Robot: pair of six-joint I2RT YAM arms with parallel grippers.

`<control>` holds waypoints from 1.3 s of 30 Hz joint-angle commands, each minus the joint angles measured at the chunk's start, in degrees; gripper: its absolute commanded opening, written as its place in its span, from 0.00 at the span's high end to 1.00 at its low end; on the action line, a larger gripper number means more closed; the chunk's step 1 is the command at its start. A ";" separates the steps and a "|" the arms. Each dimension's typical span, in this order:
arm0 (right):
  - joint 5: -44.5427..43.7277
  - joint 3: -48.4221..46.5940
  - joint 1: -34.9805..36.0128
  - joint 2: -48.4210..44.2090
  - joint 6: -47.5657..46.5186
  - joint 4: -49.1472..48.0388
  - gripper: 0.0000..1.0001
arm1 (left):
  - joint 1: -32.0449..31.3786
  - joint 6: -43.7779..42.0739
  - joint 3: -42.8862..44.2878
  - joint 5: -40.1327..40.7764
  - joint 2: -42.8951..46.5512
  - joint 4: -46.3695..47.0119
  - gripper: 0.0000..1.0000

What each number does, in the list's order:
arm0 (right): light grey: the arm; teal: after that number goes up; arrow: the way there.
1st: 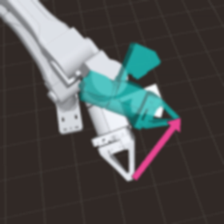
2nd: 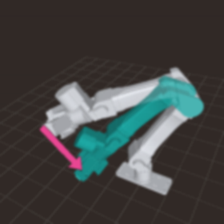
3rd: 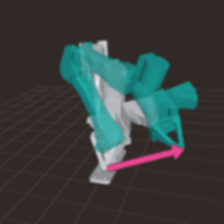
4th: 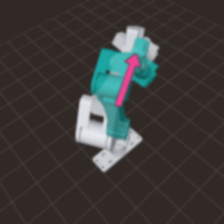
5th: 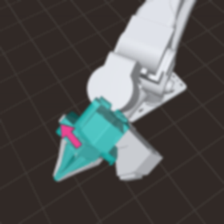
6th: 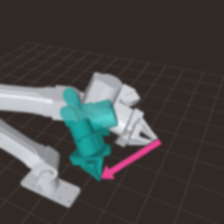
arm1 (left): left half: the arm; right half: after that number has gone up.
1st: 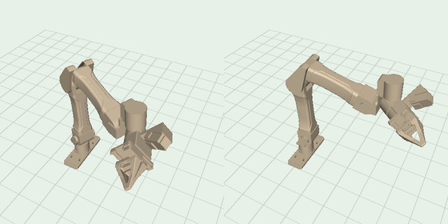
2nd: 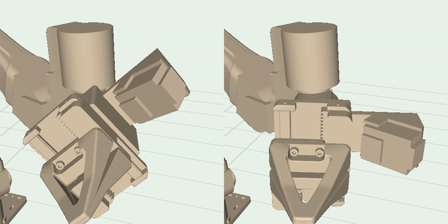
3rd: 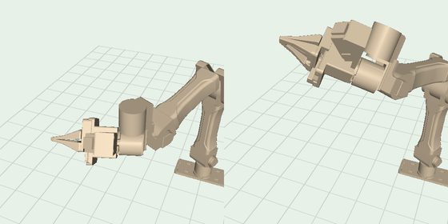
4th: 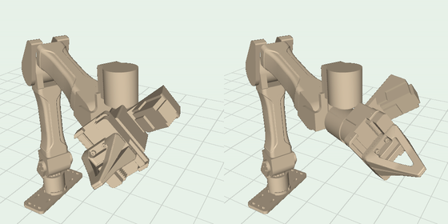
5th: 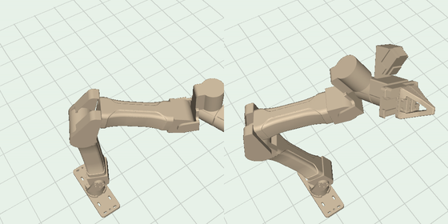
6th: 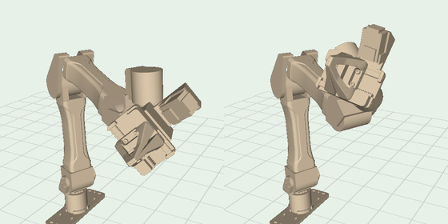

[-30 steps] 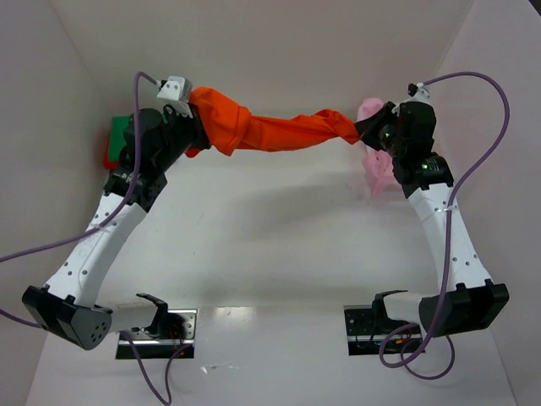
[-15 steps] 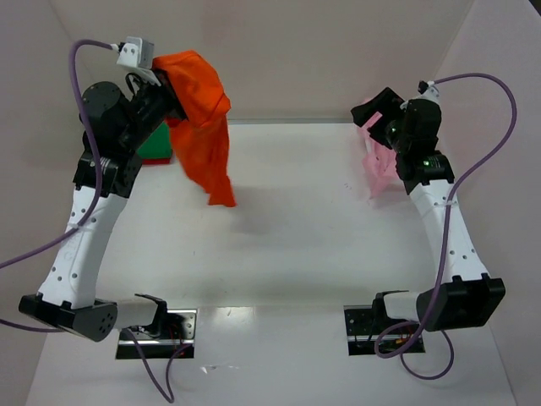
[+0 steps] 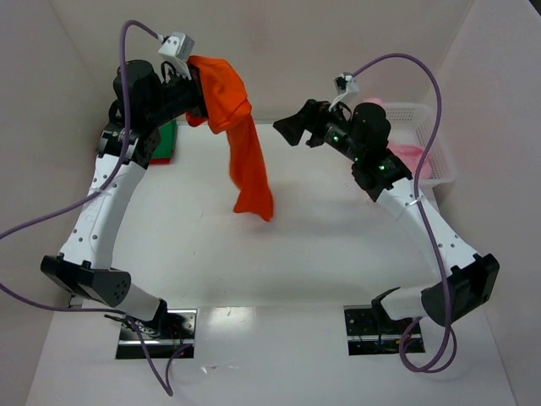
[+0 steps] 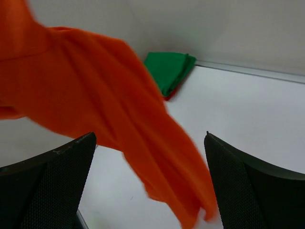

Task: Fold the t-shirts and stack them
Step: Flatten out the tshirt

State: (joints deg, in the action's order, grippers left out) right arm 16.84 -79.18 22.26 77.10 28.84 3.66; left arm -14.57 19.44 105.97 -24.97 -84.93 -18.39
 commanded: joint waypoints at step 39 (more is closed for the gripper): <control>-31.25 -6.25 4.56 -1.95 -11.17 -8.60 1.00 | 9.28 3.23 6.97 3.51 -2.09 -10.70 0.94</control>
State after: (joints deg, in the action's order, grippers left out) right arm -5.98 -82.30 33.71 80.40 18.28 -6.81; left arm -11.44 24.14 113.14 -31.51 -90.83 -29.85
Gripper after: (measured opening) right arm 0.008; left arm 0.060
